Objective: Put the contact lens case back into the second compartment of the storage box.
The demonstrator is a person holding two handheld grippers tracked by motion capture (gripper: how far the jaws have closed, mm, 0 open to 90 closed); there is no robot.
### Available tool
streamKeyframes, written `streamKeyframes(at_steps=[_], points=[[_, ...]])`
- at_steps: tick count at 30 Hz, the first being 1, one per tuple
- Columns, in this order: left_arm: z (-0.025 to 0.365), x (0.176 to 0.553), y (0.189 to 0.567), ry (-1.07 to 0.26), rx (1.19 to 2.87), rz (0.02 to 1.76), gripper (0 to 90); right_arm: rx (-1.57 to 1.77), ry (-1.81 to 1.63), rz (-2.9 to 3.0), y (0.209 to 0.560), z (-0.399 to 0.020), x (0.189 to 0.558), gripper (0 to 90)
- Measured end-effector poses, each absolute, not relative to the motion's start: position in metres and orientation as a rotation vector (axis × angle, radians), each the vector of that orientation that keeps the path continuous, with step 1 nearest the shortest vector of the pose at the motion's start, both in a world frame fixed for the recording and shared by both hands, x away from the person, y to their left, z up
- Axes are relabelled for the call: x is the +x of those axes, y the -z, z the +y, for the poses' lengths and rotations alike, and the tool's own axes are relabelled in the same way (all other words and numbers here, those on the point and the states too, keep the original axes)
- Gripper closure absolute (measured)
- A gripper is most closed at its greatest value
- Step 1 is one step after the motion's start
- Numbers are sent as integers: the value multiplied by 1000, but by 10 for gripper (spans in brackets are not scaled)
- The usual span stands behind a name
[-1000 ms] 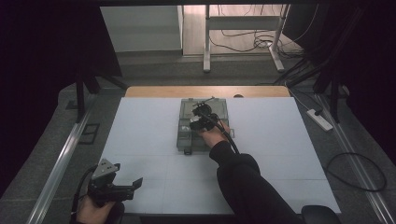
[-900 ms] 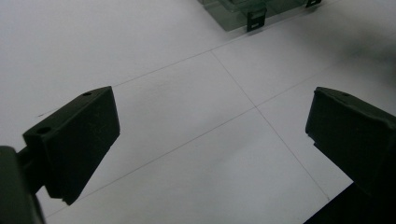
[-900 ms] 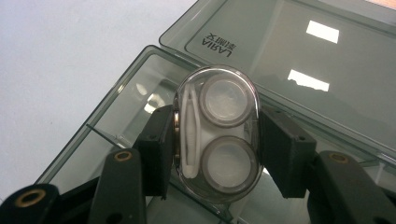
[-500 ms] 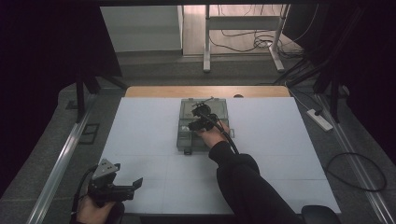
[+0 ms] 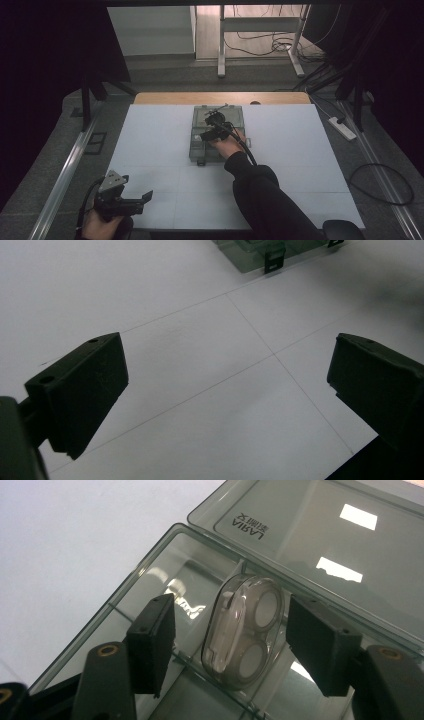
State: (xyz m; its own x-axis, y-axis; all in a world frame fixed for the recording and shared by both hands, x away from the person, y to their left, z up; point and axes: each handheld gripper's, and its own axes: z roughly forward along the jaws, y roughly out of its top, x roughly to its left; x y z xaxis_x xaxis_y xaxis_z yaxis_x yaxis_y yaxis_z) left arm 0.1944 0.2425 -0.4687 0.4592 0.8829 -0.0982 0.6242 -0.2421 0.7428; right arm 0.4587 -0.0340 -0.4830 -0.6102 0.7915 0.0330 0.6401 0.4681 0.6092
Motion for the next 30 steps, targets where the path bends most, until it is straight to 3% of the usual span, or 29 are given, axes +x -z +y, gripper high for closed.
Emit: streamKeyframes(at_steps=[30], points=[[242, 195, 469, -442, 1973, 1259, 29, 1072, -917, 2636, 473, -63, 431, 145]])
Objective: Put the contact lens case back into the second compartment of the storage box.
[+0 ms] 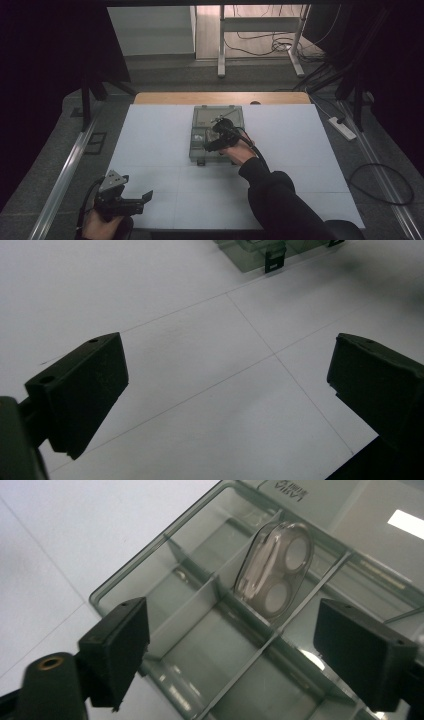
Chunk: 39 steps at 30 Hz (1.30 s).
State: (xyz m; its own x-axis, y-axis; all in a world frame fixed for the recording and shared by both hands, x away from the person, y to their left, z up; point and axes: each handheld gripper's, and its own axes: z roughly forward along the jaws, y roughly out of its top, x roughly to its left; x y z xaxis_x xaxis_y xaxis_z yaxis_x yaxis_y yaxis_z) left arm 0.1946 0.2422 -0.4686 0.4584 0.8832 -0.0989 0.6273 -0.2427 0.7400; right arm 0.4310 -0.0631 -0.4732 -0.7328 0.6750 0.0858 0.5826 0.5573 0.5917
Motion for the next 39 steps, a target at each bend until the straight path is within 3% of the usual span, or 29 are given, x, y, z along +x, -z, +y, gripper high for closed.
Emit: streamKeyframes(at_steps=[16, 39], points=[[242, 195, 469, -440, 1972, 1263, 29, 1008, -959, 2692, 472, -80, 410, 56], [243, 194, 469, -440, 1967, 1267, 29, 905, -1000, 2708, 465, -108, 380, 2]])
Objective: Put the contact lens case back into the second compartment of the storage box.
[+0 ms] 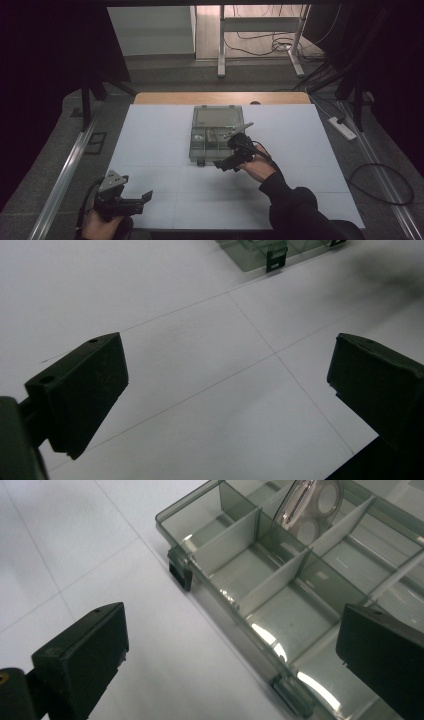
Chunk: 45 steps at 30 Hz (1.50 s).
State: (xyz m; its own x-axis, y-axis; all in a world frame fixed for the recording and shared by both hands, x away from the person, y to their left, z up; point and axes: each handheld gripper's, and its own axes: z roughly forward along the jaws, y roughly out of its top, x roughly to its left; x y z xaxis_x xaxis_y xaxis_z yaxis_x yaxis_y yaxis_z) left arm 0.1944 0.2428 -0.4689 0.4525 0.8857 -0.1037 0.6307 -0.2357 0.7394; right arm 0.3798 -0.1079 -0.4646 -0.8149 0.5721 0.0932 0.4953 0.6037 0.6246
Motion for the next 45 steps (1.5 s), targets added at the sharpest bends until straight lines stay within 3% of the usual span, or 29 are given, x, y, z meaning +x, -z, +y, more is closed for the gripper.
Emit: streamKeyframes(at_steps=[45], points=[[243, 194, 469, -433, 1961, 1270, 28, 916, -1028, 2714, 463, -175, 339, 0]])
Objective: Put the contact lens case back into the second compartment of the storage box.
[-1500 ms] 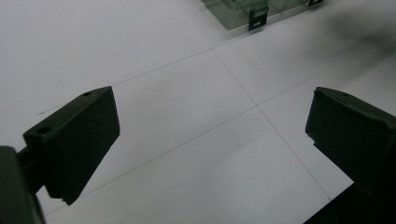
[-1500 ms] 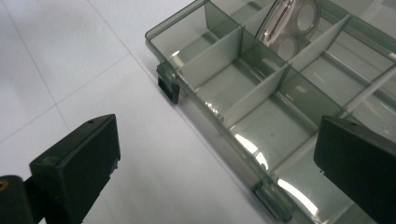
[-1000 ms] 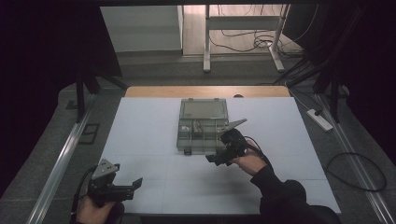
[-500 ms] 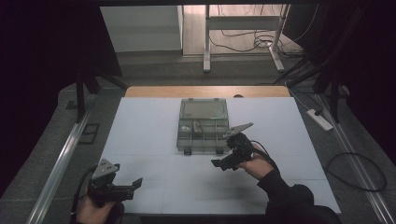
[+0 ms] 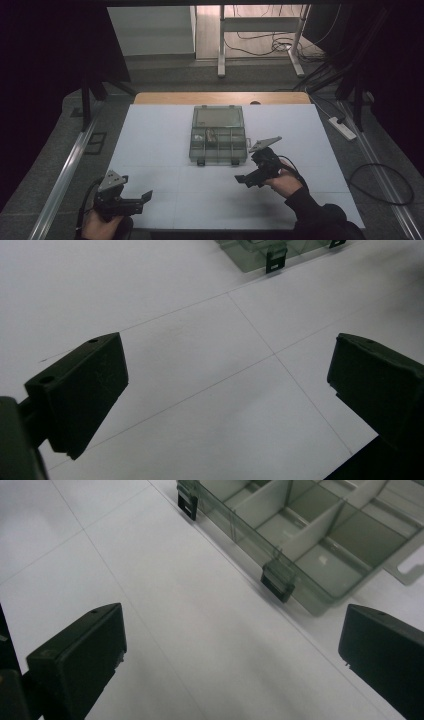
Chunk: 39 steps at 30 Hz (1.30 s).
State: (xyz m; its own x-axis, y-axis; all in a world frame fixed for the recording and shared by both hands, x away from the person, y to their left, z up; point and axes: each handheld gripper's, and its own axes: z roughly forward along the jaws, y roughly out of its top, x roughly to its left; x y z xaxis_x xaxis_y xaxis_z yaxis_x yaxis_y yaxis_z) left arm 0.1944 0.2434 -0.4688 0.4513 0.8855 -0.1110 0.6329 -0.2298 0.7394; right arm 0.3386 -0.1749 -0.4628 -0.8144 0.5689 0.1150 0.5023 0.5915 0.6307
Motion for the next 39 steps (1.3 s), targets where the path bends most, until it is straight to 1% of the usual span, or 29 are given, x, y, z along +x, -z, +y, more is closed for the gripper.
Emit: streamKeyframes(at_steps=[39], points=[[243, 195, 469, -432, 1965, 1274, 28, 1032, -996, 2636, 462, -242, 311, 0]])
